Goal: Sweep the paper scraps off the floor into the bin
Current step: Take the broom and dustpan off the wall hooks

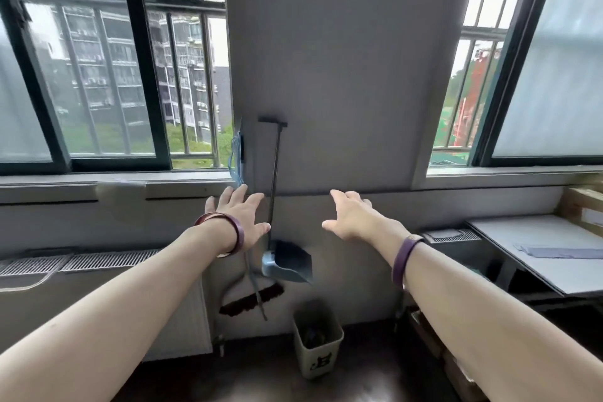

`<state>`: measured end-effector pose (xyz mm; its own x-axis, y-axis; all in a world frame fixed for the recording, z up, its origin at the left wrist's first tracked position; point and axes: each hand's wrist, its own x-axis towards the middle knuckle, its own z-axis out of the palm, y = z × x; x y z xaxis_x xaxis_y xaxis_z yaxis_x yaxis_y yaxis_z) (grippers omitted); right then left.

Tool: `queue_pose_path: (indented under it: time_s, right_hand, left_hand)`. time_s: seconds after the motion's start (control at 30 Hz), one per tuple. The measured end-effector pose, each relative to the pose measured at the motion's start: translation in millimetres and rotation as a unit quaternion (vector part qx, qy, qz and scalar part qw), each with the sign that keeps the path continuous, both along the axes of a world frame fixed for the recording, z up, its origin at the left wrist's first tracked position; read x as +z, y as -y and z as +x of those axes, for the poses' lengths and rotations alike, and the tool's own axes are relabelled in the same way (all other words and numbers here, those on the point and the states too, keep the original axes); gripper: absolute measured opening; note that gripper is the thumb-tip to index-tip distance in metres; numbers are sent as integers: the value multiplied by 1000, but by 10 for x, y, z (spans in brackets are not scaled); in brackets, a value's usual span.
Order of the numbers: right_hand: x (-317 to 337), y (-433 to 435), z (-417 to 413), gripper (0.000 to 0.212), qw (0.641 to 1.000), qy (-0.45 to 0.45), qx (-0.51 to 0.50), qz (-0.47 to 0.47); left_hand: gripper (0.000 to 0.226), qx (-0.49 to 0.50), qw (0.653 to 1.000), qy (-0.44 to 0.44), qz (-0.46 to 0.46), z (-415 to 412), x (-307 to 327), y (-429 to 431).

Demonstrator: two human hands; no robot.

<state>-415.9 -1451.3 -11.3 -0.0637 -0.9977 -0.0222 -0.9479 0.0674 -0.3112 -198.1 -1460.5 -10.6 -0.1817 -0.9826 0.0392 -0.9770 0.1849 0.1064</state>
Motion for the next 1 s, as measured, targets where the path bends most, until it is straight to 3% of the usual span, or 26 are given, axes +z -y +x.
queue_pose_path:
  time_s: [0.27, 0.6, 1.0]
  right_hand:
    - [111, 1278, -295, 70, 999, 15, 30, 19]
    - [-87, 2448, -35, 71, 997, 18, 72, 27]
    - [-373, 4579, 517, 78, 998, 24, -9, 57]
  left_hand:
    - [65, 39, 999, 7, 2, -334, 112, 1021]
    - [69, 82, 997, 1, -1, -60, -12, 2191]
    - [73, 49, 997, -57, 13, 576, -479, 4561]
